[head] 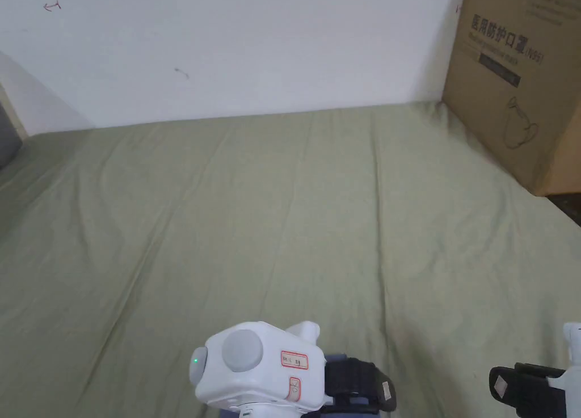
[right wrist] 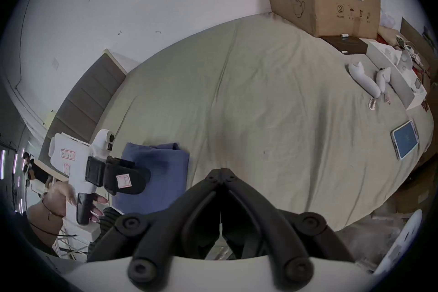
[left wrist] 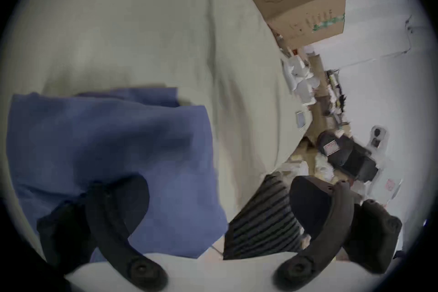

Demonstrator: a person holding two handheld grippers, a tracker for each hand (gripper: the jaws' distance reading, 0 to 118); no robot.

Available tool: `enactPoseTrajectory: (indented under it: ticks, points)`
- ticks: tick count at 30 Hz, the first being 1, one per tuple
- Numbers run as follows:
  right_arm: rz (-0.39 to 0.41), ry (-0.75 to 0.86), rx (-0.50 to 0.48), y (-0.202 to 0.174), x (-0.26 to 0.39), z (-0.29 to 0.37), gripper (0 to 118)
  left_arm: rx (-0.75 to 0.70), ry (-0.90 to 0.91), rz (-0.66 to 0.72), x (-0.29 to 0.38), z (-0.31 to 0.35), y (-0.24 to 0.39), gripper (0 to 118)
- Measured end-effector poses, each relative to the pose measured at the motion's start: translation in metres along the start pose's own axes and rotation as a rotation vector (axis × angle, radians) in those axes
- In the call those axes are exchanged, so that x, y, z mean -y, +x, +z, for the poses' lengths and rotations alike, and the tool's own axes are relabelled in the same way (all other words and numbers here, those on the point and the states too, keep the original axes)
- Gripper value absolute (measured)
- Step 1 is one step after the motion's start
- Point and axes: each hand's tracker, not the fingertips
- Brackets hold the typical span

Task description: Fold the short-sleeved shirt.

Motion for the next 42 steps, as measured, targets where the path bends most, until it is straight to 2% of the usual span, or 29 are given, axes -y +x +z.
enactPoseTrajectory:
  ticks: [2,3,4,5,7,9,11,18,22,25,29,31,34,37,42]
  points:
    - [-0.006,0.008,0.0,0.004,0.0,0.002,0,-0.009,0.056,-0.004,0.001,0.017,0.003,117]
    - [-0.006,0.011,0.001,0.005,-0.001,0.003,0,-0.027,0.074,-0.017,0.001,0.025,0.004,112]
    - [-0.005,0.014,0.002,0.006,-0.001,0.003,0,-0.048,0.096,-0.054,0.001,0.037,0.006,95]
    - [-0.003,0.016,0.003,0.008,-0.002,0.003,0,-0.059,0.121,-0.092,0.004,0.048,0.007,69]
    - [-0.001,0.02,0.004,0.01,-0.003,0.003,0,-0.115,0.152,-0.156,0.008,0.062,0.011,2]
    - [-0.003,0.025,0.004,0.012,-0.003,0.003,0,-0.177,0.132,-0.191,0.012,0.06,0.013,3]
    - [-0.009,0.032,0.004,0.013,-0.003,0.002,0,-0.129,0.073,-0.198,0.011,0.047,0.011,3]
    - [-0.009,0.029,0.012,0.015,-0.001,0.006,0,-0.154,-0.129,-0.131,0.017,-0.054,-0.01,3]
    - [-0.01,0.033,0.024,0.016,0.0,0.013,0,0.047,-0.098,0.001,0.013,-0.066,-0.008,2]
    - [-0.02,0.043,0.019,0.016,0.0,0.021,0,0.162,0.015,-0.074,0.017,-0.031,0.02,2]
    - [-0.019,0.069,0.003,0.008,-0.001,0.025,0,0.126,0.25,-0.197,0.024,0.056,0.036,2]
    - [-0.023,0.073,-0.066,-0.002,-0.003,0.02,0,0.092,0.364,-0.203,0.033,0.102,0.028,2]
    - [-0.022,0.014,-0.183,-0.026,-0.004,-0.004,0,0.001,0.464,-0.169,0.051,0.156,0.001,2]
    - [0.005,-0.143,-0.311,-0.057,-0.002,-0.051,0,-0.066,0.506,-0.086,0.071,0.191,-0.036,2]
    - [0.015,-0.414,-0.394,-0.087,0.022,-0.133,0,0.016,0.484,0.138,0.09,0.196,-0.103,2]
